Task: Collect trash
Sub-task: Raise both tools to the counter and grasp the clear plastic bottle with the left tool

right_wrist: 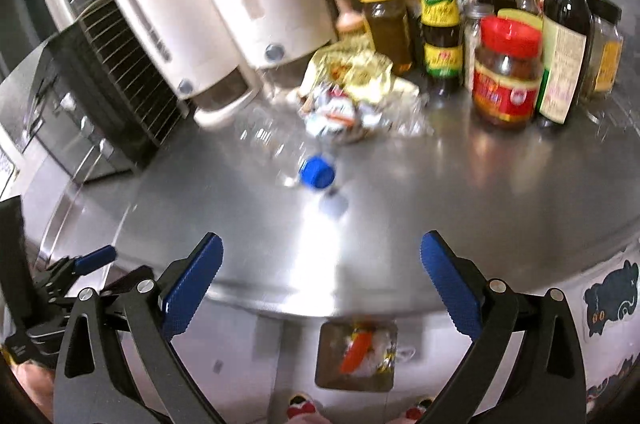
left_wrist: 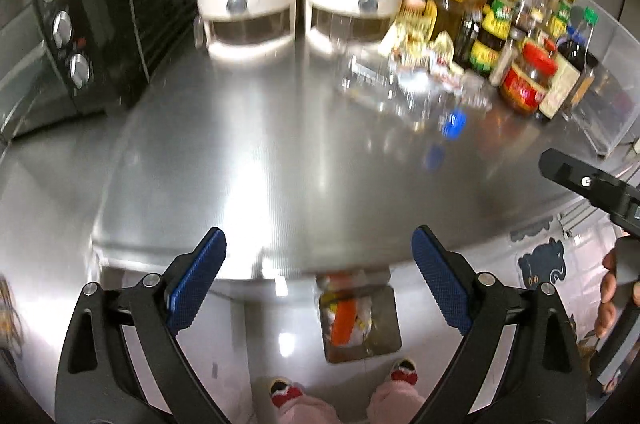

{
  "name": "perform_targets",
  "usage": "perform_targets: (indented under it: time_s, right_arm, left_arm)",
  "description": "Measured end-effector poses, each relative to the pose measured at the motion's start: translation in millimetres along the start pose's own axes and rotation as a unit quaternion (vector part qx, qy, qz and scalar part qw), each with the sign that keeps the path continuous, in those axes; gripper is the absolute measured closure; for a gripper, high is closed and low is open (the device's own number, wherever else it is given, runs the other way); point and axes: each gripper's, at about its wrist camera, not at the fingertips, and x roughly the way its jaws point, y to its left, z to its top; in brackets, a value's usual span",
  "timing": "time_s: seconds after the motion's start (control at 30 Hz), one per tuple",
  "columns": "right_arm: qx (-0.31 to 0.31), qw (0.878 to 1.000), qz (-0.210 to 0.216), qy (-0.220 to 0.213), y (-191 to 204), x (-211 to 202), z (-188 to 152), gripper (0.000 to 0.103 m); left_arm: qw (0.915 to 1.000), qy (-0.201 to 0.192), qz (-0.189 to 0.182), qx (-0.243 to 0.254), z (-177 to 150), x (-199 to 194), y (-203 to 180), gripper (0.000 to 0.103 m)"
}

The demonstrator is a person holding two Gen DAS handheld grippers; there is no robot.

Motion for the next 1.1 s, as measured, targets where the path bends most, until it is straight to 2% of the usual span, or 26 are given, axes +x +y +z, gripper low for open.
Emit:
perform_targets:
  time_s: [0.23, 0.43, 0.47, 0.5, 0.57, 0.6, 0.67, 0.93, 1.1]
  right_arm:
    - [-0.004, 0.999, -0.025, -0.026, -18, 7, 51, 0.004]
    - [-0.004, 0.998, -0.041, -0.040, -36, 29, 90, 0.004]
    - [0.003, 0.999, -0.037, -0.038, -40, 35, 95, 0.005]
    - [0.009, 0.999, -0.032, -0.035, -44, 38, 98, 0.014]
    - [0.015, 0.999, -0.031, -0.025, -50, 51, 105, 0.024]
    - [0.013, 0.999, -0.035, -0.023, -52, 56, 108, 0.028]
    - [0.011, 0.999, -0.040, -0.015, -56, 67, 112, 0.031]
    - [0.011, 0.999, -0.052, -0.003, -66, 99, 118, 0.031]
    - [0.018, 0.998, -0.058, 0.007, -74, 111, 118, 0.031]
  left_arm:
    - [0.9996, -0.029, -0.006, -0.002, 53, 1, -11, 0.014]
    - [0.9991, -0.042, -0.005, -0.003, 96, 20, -27, 0.014]
    - [0.9992, -0.041, -0.004, -0.001, 102, 26, -31, 0.014]
    - [0.9992, -0.040, -0.001, 0.001, 107, 31, -33, 0.014]
    - [0.9993, -0.035, 0.008, 0.006, 116, 44, -39, 0.015]
    - [0.9994, -0.032, 0.010, 0.007, 119, 50, -42, 0.016]
    - [0.9996, -0.024, 0.013, 0.005, 124, 63, -44, 0.019]
    - [0.9990, -0.004, 0.044, -0.008, 137, 106, -52, 0.020]
    - [0.9984, 0.019, 0.052, -0.009, 138, 131, -57, 0.019]
